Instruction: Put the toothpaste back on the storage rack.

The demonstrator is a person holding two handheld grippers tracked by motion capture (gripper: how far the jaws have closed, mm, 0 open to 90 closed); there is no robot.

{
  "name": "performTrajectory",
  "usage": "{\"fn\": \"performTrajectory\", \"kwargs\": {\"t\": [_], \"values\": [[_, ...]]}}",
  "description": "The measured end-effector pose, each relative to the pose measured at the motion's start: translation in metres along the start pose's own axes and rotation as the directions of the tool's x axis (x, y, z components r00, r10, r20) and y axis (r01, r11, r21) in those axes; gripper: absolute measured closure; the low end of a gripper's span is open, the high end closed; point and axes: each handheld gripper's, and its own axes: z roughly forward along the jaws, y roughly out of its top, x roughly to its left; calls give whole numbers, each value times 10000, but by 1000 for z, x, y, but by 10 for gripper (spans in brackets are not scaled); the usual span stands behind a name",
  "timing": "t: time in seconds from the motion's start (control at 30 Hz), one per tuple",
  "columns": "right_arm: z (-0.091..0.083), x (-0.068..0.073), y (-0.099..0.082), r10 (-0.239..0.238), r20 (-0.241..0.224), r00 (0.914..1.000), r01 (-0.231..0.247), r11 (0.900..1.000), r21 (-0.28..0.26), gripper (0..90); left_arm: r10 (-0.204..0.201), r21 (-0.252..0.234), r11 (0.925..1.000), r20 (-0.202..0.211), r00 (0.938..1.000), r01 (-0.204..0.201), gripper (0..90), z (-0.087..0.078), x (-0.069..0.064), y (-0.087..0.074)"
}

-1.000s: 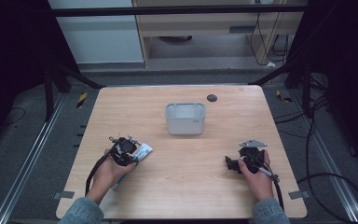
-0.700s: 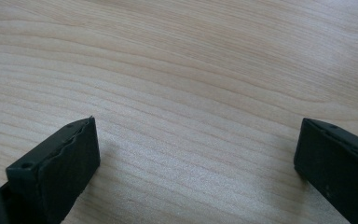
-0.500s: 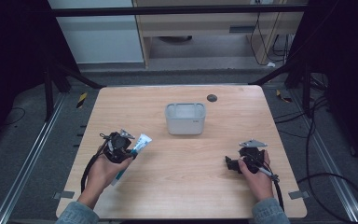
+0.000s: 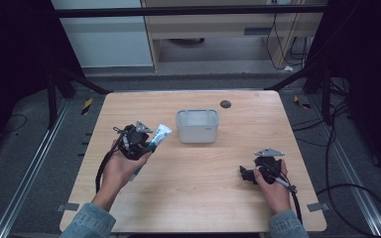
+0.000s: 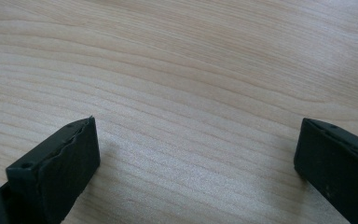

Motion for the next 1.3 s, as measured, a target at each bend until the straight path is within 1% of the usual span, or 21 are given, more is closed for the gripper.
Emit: {"fn": "performTrajectory", "kwargs": {"t": [0.07, 0.1, 0.13, 0.17, 0.2, 0.27, 0.3, 0.33, 0.4, 0.43, 0.5, 0.57, 0.67, 0.73, 0.9, 0.97, 1.0, 1.13, 1.23, 1.27, 1.3], "values": [[0, 0, 0, -16, -38, 10000, 16, 10000, 9, 4, 111, -53, 9999, 16, 9999, -111, 779, 0, -3, 7], [1, -1, 0, -174, -10, 9998, 174, 9998, -27, 4, 158, -76, 9998, 27, 9999, -158, 779, 0, -4, 11], [0, -1, 0, -197, -25, 9998, 196, 9998, -21, 4, 195, -131, 9997, 42, 9998, -195, 779, 1, -6, 15], [0, -1, 0, -79, -69, 9999, 79, 10000, 17, 4, 226, -213, 9995, 73, 9997, -225, 779, 1, -8, 20], [0, -1, 0, -213, -24, 9998, 213, 9998, -16, 4, 272, -278, 9993, 156, 9995, -268, 778, 1, -9, 23], [0, -1, 0, -93, -61, 9999, 93, 10000, 12, 4, 322, -308, 9990, 339, 9989, -312, 778, 2, -11, 29], [0, -1, 0, -74, -77, 9999, 74, 10000, 26, 4, 398, -345, 9987, 358, 9986, -385, 778, 2, -13, 32], [0, -1, 0, -207, -22, 9998, 207, 9998, -12, 4, 475, -349, 9983, 334, 9983, -464, 779, 3, -15, 35], [1, -2, 0, -247, -80, 9997, 247, 9997, -17, 4, 484, -372, 9982, 329, 9983, -472, 779, 3, -17, 38], [1, -2, 0, -240, -94, 9997, 239, 9997, -7, 4, 567, -374, 9978, 309, 9979, -556, 779, 3, -19, 44], [1, -2, 0, -286, -97, 9995, 286, 9996, -13, 4, 571, -488, 9973, 284, 9980, -556, 779, 4, -21, 51], [0, -2, 0, -292, -118, 9995, 292, 9996, -12, 4, 616, -506, 9969, 262, 9978, -602, 779, 4, -21, 54], [0, -2, 0, -207, -138, 9997, 207, 9998, 14, 4, 641, -671, 9958, 286, 9975, -621, 778, 5, -25, 68], [0, -2, 0, -216, -134, 9997, 217, 9998, 8, 4, 707, -673, 9954, 273, 9971, -688, 778, 5, -25, 71], [0, -2, 0, -243, -129, 9996, 243, 9997, 22, 4, 630, -1116, 9919, 158, 9979, -608, 778, 2, -27, 88], [0, -2, 0, -256, -128, 9996, 256, 9997, 18, 4, 584, -1217, 9910, 108, 9982, -566, 778, 2, -27, 90], [0, -2, 0, -251, -130, 9996, 251, 9997, 22, 4, 550, -1359, 9893, 62, 9985, -536, 778, 0, -27, 95], [0, -2, 0, -250, -132, 9996, 250, 9997, 23, 4, 501, -1591, 9861, 81, 9987, -482, 778, 1, -27, 103], [0, -2, -1, -322, -114, 9994, 322, 9995, -3, 4, 473, -1566, 9866, 138, 9988, -446, 778, 3, -27, 107], [0, -2, -1, -323, -116, 9994, 323, 9995, -3, 4, 558, -1271, 9903, -57, 9984, -560, 778, 7, -28, 111], [0, -2, -1, -328, -114, 9994, 328, 9995, -3, 4, 595, -1234, 9905, -129, 9981, -607, 778, 8, -28, 113]]}}
